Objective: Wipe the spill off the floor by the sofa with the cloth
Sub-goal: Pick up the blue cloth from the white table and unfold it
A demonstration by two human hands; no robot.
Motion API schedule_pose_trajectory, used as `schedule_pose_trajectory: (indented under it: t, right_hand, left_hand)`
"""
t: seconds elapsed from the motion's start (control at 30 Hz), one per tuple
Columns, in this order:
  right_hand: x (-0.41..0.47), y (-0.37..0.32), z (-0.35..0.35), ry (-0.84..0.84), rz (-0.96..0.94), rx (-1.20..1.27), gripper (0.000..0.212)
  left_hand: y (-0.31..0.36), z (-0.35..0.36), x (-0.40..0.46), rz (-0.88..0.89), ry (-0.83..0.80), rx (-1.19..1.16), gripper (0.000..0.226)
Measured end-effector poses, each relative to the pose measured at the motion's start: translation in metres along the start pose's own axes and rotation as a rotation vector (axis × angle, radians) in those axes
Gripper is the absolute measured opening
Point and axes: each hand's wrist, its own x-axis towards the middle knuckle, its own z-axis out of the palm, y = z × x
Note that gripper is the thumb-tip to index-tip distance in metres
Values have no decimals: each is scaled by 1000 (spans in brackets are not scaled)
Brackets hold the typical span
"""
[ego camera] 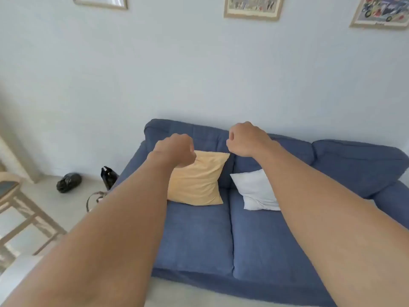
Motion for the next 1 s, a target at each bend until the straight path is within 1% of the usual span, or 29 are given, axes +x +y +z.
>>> schedule_pose_trajectory:
  t: [0.1,0.2,0.3,0.4,0.47,0.6,0.73,0.8,0.93,1.0]
  right_hand:
    - [-4,-14,38,-80,-67,-2,10]
    - [-14,-37,90,-190,-149,-14,13]
    - [-24,-70,142,-292,-255,-3,22]
    - [-37,-109,186,-401,-348,-17,16]
    - [-46,-139,210,-447,-425,-58,16]
    - [-68,-203,255,-518,-570,-101,16]
    - [-91,-265,296,-622,-648,-96,12]
    - [-101,-295,315,-676,-687,-79,13]
    - [-118,-346,349,-771,-749,-52,9]
    - [-124,-367,371,-818,-782,-58,14]
  left_hand:
    - [-29,31,-23,-83,-19,-19,24]
    - [-60,69,-61,-180,-87,-21,16]
    - [-98,101,-104,-307,-125,-49,17]
    - [-138,127,-144,-458,-162,-71,20]
    - [-166,140,-172,-566,-174,-107,21]
    - [-220,157,-234,-731,-164,-156,20]
    - [-271,164,-292,-883,-192,-236,11]
    - [-294,166,-317,-955,-190,-268,10]
    - [-329,174,-353,-1085,-168,-334,26]
    - [-343,182,-368,-1161,-145,-381,28]
